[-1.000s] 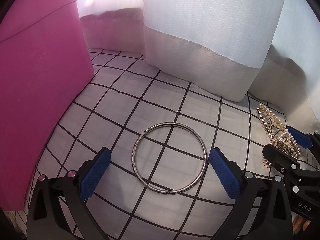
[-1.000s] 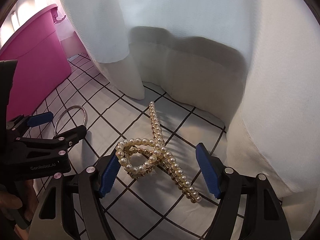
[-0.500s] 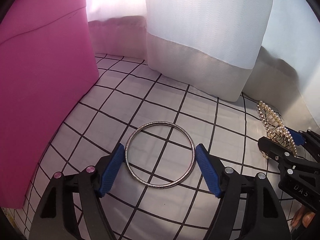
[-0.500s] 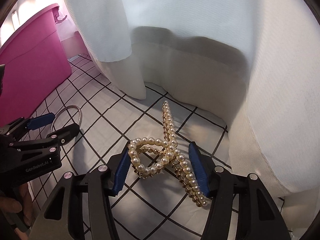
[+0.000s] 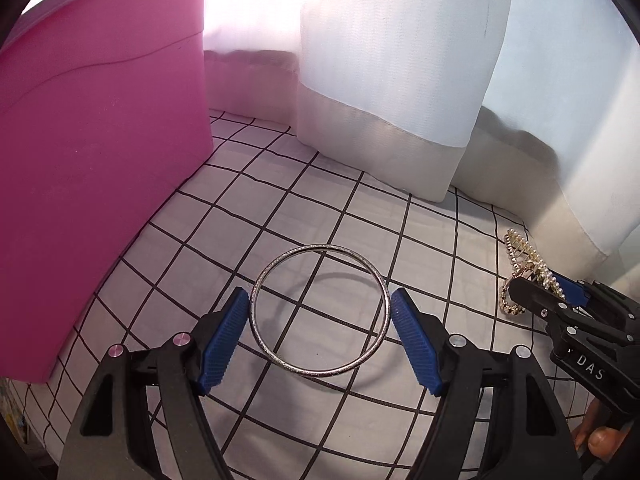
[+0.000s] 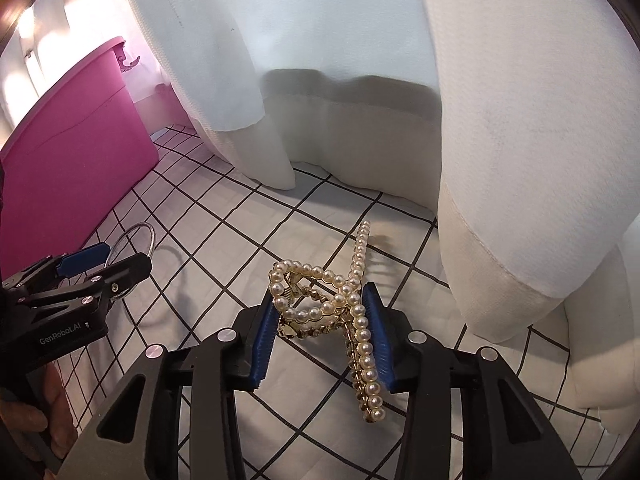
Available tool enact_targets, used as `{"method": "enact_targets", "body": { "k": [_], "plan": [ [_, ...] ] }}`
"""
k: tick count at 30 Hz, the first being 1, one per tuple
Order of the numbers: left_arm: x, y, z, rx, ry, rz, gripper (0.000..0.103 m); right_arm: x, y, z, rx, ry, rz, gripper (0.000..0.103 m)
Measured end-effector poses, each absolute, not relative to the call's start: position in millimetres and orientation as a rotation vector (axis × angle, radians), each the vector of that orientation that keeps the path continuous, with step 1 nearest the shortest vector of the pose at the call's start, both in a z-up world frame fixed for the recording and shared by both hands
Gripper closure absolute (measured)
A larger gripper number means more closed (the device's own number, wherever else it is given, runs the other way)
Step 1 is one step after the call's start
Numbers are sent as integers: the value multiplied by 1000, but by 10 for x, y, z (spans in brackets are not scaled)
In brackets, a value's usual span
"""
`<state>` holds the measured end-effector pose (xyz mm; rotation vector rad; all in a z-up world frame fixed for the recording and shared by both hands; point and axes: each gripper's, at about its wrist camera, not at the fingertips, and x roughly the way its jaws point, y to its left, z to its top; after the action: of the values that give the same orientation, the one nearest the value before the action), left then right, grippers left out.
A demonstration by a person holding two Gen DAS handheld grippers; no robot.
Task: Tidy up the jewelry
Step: 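Grasp the large silver ring with the left tool while the right tool grasps the pearl claw clip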
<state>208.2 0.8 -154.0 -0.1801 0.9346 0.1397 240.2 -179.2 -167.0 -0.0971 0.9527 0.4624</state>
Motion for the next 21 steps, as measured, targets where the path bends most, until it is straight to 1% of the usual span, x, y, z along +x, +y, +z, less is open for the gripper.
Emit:
{"method": "enact_targets", "body": {
  "k": [12,21],
  "plan": [
    [1701,-80,-1286,-199,883,133,32,2116,-1849,-1464,-90,917,482,63],
    [1343,-143,-1010,-215,834,161,32,1777,-1948,-1155,-113,884,528,63]
  ]
}}
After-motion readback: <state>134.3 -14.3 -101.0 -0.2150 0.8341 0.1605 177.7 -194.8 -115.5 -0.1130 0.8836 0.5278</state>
